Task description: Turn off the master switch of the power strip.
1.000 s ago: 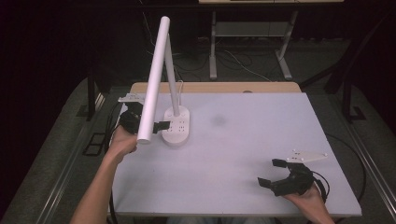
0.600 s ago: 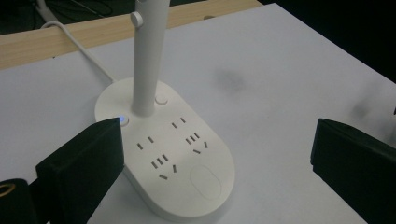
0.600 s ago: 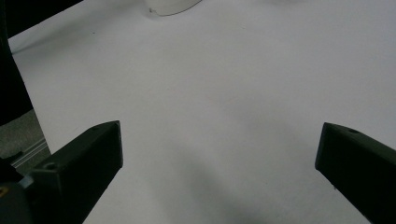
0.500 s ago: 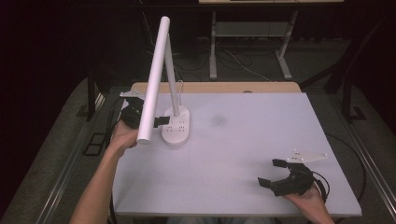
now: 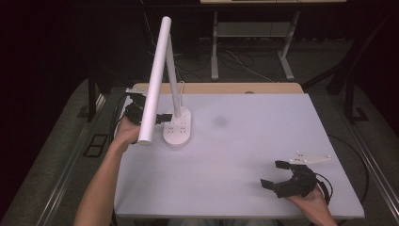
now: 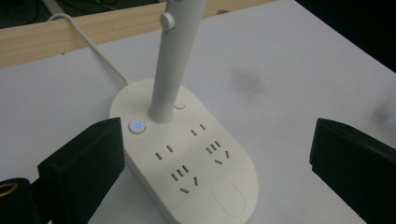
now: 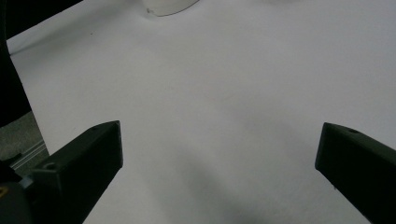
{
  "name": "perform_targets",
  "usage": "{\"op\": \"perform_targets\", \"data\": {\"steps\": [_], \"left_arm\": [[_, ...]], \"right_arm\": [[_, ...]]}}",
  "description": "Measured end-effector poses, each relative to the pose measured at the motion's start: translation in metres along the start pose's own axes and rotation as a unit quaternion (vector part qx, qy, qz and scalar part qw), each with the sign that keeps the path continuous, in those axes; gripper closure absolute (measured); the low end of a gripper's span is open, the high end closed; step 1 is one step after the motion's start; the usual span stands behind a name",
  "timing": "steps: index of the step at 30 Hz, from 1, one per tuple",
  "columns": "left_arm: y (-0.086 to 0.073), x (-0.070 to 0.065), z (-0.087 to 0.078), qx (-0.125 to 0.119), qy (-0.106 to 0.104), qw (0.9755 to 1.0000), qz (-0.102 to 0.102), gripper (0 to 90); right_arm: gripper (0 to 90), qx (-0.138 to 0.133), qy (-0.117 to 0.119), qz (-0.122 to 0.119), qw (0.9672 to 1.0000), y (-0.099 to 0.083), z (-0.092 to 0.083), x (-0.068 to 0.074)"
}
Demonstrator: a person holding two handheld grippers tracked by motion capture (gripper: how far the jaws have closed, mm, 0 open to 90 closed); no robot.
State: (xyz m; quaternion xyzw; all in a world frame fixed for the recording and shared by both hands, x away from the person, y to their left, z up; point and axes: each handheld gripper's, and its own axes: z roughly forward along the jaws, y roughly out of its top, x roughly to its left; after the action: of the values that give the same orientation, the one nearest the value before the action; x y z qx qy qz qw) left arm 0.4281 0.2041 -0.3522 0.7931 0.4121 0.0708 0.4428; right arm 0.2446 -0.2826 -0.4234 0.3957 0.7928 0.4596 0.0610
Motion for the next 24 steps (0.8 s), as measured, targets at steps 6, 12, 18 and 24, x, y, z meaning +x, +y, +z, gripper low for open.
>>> {"op": "perform_targets", "data": {"steps": [6, 12, 18, 24], "left_arm": [[0.000, 0.009, 0.003, -0.001, 0.004, 0.9997, -0.024, 3.0], [-0.002, 0.019, 0.005, -0.006, 0.010, 0.9992, -0.039, 4.3], [-0.004, 0.027, 0.011, -0.017, 0.016, 0.9980, -0.059, 6.2], [-0.006, 0.035, 0.013, -0.026, 0.023, 0.9966, -0.075, 7.9]], "right_arm": [[0.0, 0.002, 0.000, 0.001, 1.0000, 0.000, 0.000, 0.000], [0.1, 0.004, 0.001, -0.002, 1.0000, -0.001, 0.002, -0.001], [0.1, 0.003, 0.001, -0.003, 1.0000, -0.001, 0.002, -0.001], [0.1, 0.004, 0.001, -0.002, 1.0000, -0.001, 0.002, -0.001]]}}
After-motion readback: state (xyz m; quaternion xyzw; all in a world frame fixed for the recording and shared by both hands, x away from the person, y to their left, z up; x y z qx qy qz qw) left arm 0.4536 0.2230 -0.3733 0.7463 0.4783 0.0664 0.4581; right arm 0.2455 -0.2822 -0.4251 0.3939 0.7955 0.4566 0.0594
